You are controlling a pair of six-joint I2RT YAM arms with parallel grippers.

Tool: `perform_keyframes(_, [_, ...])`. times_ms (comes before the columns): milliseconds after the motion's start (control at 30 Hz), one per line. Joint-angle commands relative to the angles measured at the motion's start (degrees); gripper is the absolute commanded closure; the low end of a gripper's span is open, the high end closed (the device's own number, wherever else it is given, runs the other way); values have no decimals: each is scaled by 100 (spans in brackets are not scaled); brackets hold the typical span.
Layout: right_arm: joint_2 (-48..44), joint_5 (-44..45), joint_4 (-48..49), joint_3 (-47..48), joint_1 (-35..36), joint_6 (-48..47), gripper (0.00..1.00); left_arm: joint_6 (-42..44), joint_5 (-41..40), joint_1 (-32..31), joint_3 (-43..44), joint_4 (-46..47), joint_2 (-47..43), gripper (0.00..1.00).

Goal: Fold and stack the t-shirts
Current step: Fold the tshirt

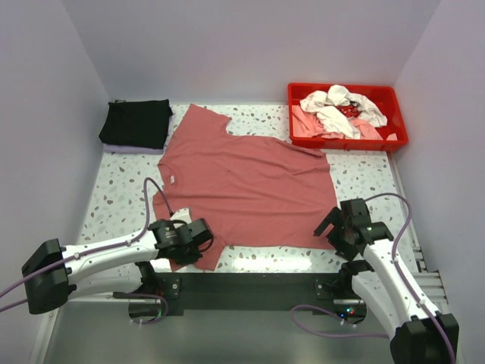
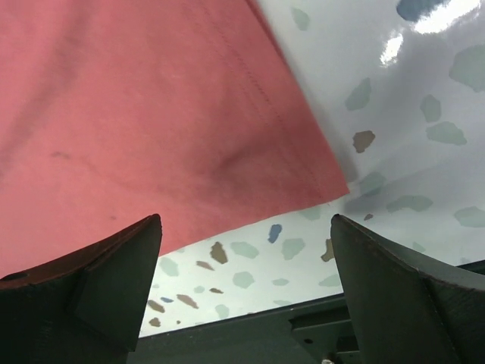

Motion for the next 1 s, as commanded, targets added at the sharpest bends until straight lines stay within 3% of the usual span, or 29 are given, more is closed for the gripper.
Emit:
perform_keyframes(0, [299, 169, 313, -227, -3, 202, 4, -31, -285, -27, 272, -204, -80, 100])
perform_keyframes(167, [405, 161, 690, -420, -3, 263, 9, -146, -347, -27, 351, -398, -141, 100])
perform_keyframes(367, [431, 310, 1043, -561, 6, 307, 31, -120, -321, -27, 491, -450, -229, 100])
perform_keyframes(467, [423, 266, 1034, -570, 6, 298, 51, -84, -338, -27, 597, -520, -220, 100])
perform_keyframes(500, [414, 257, 1043, -570, 6, 290, 63, -84, -330, -27, 702, -529, -194, 100])
perform_keyframes(600, [344, 169, 833, -518, 6, 263, 86, 38, -277, -27, 992, -835, -72, 100])
perform_keyframes(700, [291, 108, 648, -430, 6, 228, 100, 56, -216, -27, 1194, -1117, -27, 100])
perform_keyframes(967, [-376, 72, -626, -34, 6, 149, 100, 21, 443, -35, 1099, -1461, -598, 100])
